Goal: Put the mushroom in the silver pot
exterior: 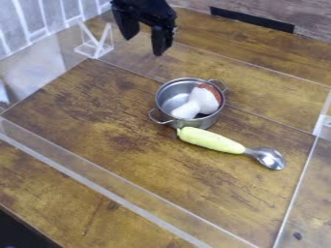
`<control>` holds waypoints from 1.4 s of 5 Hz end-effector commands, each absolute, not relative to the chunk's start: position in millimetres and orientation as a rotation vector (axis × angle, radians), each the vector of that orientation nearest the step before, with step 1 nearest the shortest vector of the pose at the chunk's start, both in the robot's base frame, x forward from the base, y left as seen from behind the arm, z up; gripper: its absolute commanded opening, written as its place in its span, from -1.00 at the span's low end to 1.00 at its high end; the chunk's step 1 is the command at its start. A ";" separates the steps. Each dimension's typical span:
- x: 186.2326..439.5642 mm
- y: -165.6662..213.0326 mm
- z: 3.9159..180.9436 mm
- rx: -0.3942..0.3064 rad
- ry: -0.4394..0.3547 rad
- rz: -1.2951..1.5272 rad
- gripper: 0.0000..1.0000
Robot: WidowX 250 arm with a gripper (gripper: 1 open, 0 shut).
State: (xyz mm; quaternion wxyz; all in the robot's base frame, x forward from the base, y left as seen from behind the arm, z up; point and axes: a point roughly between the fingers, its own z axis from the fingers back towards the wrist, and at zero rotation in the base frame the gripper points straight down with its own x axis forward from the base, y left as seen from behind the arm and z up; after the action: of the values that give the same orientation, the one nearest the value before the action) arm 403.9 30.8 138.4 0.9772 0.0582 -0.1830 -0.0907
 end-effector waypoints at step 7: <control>444.4 84.1 148.3 0.147 -0.452 -0.328 1.00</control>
State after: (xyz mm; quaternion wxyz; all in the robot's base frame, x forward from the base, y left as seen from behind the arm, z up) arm 439.6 77.9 118.7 0.9660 0.0588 -0.1879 -0.1678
